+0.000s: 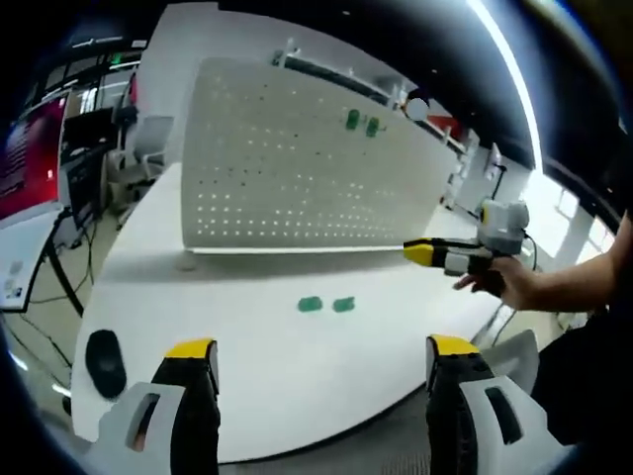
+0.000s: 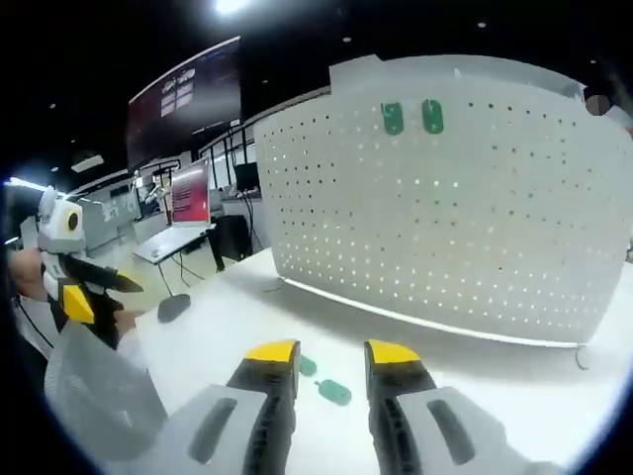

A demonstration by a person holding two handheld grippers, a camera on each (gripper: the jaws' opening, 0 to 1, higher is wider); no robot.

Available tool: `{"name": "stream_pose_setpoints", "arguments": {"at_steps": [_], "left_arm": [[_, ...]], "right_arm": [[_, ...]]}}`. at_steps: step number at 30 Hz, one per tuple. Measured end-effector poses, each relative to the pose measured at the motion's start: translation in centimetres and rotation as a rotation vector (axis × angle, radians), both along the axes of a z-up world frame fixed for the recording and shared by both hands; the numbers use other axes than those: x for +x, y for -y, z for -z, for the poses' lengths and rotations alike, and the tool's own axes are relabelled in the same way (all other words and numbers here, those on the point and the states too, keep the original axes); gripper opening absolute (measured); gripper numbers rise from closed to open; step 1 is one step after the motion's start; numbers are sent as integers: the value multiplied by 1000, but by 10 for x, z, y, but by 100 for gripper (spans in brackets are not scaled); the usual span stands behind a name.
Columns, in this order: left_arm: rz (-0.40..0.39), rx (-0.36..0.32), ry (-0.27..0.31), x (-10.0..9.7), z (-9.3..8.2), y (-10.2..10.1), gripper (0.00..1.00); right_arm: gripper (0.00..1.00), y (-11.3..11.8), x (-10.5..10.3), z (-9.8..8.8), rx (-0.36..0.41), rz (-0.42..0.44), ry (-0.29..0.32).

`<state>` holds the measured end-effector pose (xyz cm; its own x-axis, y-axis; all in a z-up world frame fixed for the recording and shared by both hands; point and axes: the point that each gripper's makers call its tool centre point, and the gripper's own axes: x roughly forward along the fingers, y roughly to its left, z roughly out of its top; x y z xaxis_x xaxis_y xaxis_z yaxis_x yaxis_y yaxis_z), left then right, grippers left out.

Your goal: Insert the hook assembly into the mounting plate slot until the hook locks in place.

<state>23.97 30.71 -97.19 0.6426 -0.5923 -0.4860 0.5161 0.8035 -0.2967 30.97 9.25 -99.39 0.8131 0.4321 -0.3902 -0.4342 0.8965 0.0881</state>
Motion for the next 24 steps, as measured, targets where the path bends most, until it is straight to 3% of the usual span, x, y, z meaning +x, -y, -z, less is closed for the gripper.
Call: {"name": "stream_pose_setpoints", "arguments": {"at_steps": [5,12,24], "left_arm": [[-1,17,-32,-5,12,-4,88],[-2,34,-83,-13,28,-7,88],[-7,19,-129,-14,39,-8,88]], "right_arm": [[23,-4,-19,26,-20,-19,-66],[22,-25,-35,51,-67,-120,-137],[21,-66,-12,66,-148,-272,-148]]}}
